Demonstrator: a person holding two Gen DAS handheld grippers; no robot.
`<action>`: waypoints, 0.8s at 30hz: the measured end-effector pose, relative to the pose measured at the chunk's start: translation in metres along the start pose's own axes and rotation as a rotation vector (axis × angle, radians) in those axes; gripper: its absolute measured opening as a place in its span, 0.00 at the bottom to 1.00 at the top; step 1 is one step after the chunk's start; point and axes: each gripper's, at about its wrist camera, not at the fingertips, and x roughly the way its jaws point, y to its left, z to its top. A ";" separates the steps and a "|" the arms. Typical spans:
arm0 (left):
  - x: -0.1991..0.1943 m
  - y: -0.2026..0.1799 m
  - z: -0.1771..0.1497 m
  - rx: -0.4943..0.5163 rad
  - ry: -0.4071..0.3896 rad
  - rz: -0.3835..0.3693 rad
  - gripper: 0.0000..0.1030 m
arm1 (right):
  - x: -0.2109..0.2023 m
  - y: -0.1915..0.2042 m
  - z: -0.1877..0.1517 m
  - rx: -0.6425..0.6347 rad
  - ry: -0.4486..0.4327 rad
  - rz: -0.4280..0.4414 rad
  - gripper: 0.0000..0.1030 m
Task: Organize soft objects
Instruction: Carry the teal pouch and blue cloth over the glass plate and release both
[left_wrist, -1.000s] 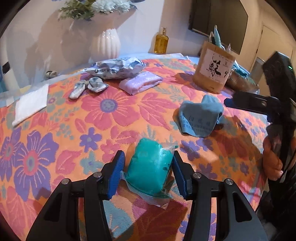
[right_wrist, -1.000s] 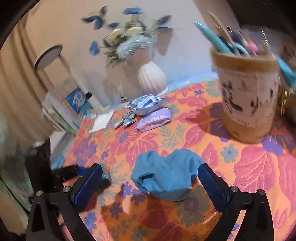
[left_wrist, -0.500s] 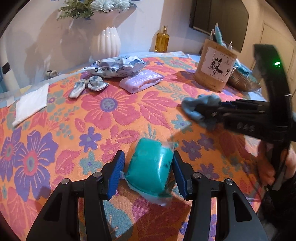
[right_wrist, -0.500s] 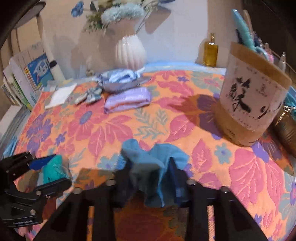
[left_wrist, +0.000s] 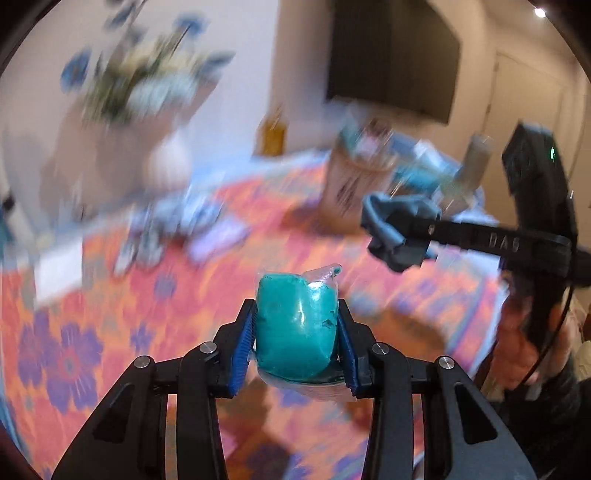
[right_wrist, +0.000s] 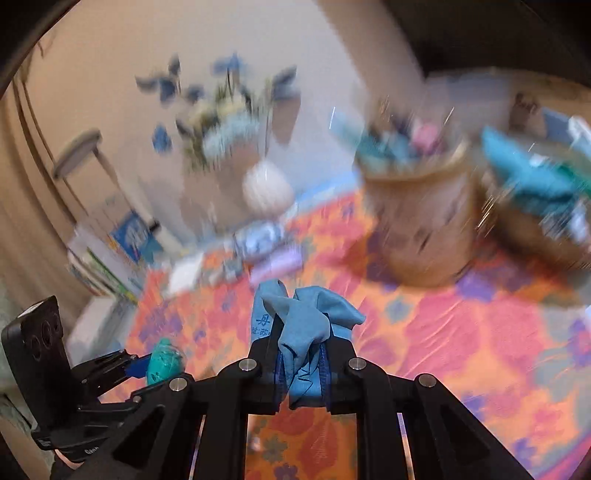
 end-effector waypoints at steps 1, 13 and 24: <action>-0.005 -0.007 0.012 0.010 -0.022 -0.012 0.36 | -0.013 -0.003 0.007 0.006 -0.032 -0.005 0.15; 0.067 -0.103 0.153 0.002 -0.020 -0.182 0.37 | -0.104 -0.111 0.104 0.158 -0.180 -0.388 0.15; 0.178 -0.144 0.192 -0.015 0.102 -0.179 0.37 | -0.057 -0.195 0.175 0.251 -0.057 -0.527 0.20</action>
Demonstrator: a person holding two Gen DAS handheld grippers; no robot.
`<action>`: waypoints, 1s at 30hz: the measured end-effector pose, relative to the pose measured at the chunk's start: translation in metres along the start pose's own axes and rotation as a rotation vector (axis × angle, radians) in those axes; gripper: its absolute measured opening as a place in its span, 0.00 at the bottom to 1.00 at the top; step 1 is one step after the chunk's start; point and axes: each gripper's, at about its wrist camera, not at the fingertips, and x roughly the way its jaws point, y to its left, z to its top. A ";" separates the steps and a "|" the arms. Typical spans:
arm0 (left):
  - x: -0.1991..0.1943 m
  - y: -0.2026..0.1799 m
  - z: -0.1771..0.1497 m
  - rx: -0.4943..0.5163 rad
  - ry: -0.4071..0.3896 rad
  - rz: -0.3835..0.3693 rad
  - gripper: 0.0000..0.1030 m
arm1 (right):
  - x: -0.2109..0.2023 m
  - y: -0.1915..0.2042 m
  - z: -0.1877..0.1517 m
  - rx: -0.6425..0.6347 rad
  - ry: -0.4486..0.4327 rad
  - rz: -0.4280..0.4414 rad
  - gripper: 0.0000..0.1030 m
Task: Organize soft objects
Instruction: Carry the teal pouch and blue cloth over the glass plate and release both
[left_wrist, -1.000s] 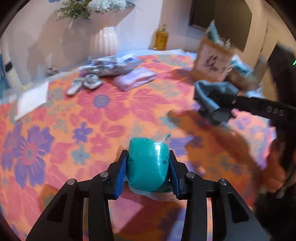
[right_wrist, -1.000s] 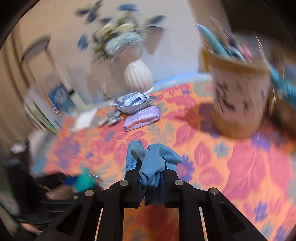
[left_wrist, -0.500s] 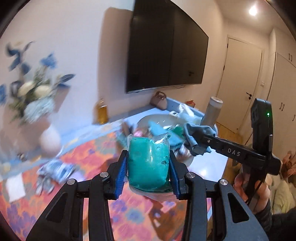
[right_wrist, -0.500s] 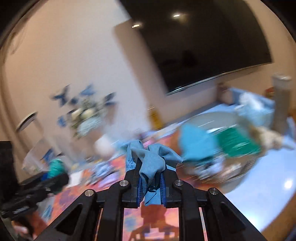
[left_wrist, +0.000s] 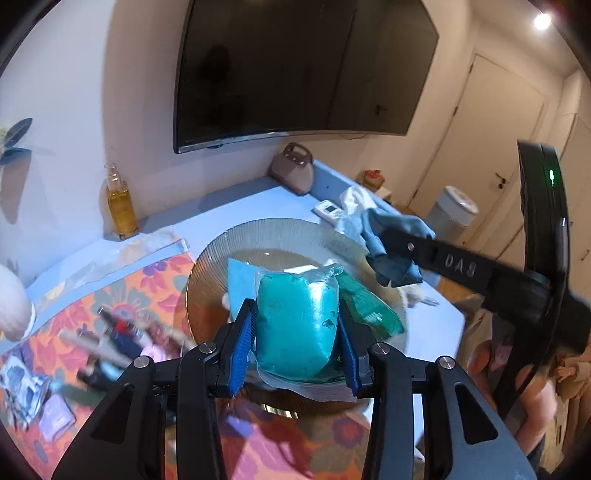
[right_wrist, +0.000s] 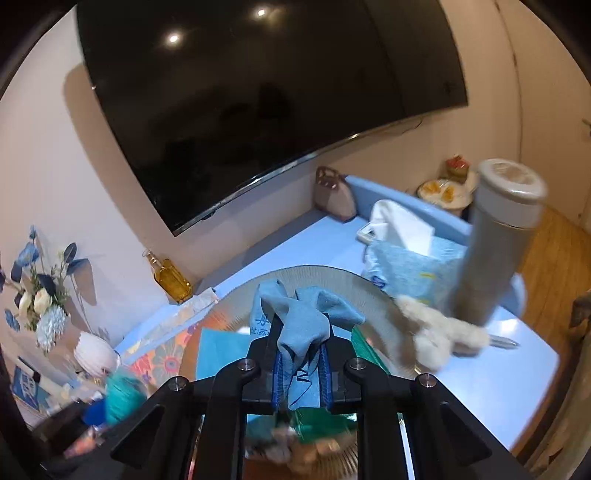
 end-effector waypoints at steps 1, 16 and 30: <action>0.007 0.002 0.002 -0.002 0.008 0.017 0.40 | 0.007 -0.002 0.005 0.015 0.025 0.014 0.24; -0.038 0.008 -0.011 -0.011 -0.153 -0.014 0.86 | -0.025 -0.007 -0.019 0.053 0.023 0.120 0.73; -0.127 0.019 -0.073 0.021 -0.150 -0.082 0.89 | -0.111 0.010 -0.108 -0.110 -0.016 0.254 0.86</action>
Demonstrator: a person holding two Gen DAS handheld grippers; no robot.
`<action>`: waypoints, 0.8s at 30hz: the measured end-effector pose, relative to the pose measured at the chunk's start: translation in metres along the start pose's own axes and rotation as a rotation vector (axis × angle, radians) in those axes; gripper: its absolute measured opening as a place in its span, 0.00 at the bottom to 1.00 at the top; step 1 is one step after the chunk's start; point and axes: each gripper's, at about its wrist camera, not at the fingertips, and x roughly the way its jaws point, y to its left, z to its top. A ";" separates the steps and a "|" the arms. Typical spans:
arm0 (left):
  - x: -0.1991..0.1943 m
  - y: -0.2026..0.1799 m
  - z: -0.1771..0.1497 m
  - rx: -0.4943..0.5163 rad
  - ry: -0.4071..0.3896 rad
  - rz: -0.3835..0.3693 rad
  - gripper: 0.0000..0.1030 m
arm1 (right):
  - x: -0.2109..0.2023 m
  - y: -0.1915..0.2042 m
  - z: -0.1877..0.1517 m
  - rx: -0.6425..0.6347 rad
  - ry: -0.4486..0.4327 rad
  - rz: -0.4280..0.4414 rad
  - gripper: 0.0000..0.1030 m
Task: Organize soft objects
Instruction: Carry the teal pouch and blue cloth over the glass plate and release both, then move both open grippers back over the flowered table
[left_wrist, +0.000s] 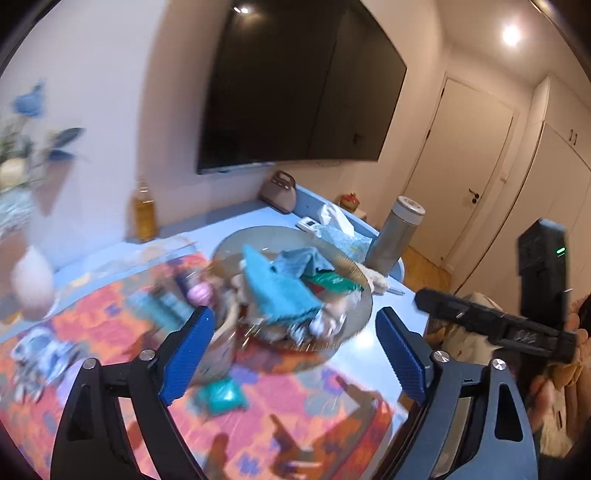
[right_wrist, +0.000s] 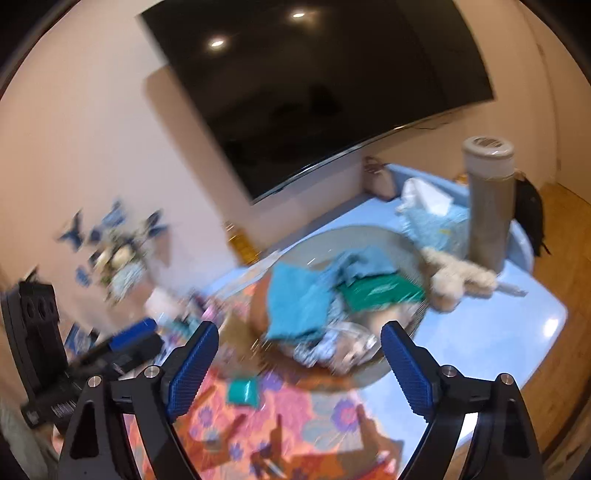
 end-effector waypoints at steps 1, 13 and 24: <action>-0.011 0.005 -0.009 -0.006 -0.012 0.012 0.93 | 0.004 0.008 -0.009 -0.027 0.019 0.025 0.86; -0.072 0.152 -0.155 -0.170 0.058 0.600 0.99 | 0.156 0.107 -0.094 -0.271 0.248 0.002 0.86; -0.073 0.234 -0.200 -0.449 0.063 0.544 0.99 | 0.199 0.080 -0.093 -0.121 0.233 -0.092 0.86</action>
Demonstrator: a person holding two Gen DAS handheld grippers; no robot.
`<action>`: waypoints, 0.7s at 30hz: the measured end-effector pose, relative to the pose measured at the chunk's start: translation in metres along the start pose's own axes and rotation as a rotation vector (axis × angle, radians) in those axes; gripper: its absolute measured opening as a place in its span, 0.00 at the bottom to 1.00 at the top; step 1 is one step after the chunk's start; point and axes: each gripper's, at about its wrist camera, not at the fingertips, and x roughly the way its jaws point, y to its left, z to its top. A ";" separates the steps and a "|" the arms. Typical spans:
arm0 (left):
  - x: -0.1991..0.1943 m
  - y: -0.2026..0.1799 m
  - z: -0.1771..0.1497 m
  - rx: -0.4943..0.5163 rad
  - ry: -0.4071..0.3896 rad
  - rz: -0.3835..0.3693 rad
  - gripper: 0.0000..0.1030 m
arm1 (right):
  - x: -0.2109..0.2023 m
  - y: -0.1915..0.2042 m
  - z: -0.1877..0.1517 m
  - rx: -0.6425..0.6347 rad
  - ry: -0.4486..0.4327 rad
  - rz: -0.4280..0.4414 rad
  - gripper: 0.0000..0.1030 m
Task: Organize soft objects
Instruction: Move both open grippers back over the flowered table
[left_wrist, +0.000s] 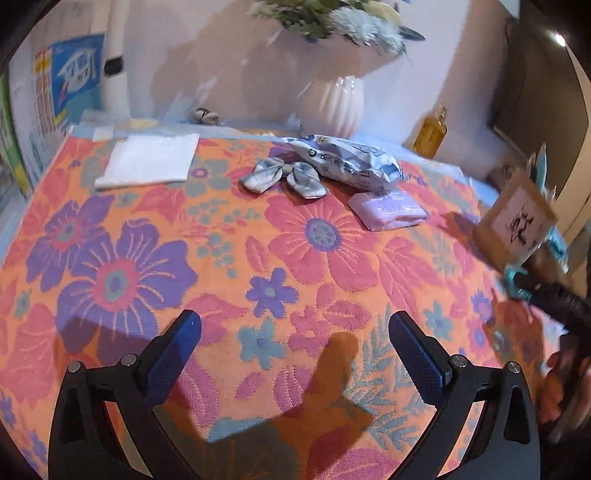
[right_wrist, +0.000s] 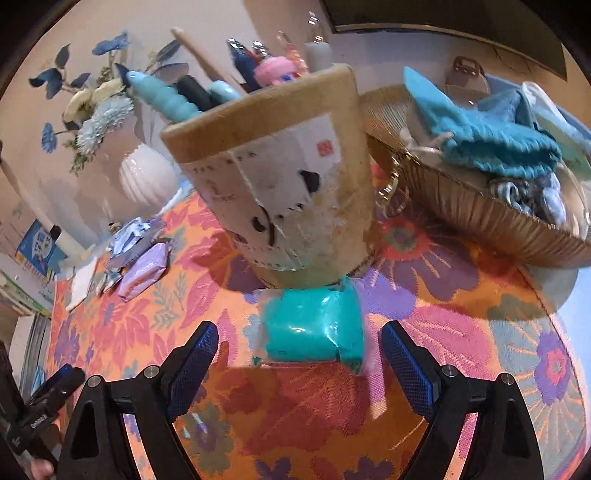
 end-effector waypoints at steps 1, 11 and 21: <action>0.002 0.001 0.000 -0.008 0.009 -0.007 0.99 | 0.001 0.005 0.000 -0.027 0.005 -0.029 0.86; -0.001 -0.003 -0.006 -0.005 0.012 -0.002 0.99 | -0.032 0.023 -0.019 -0.152 -0.088 -0.062 0.53; 0.004 -0.013 -0.007 0.050 0.030 0.065 0.99 | -0.124 -0.050 0.016 -0.044 -0.290 -0.117 0.53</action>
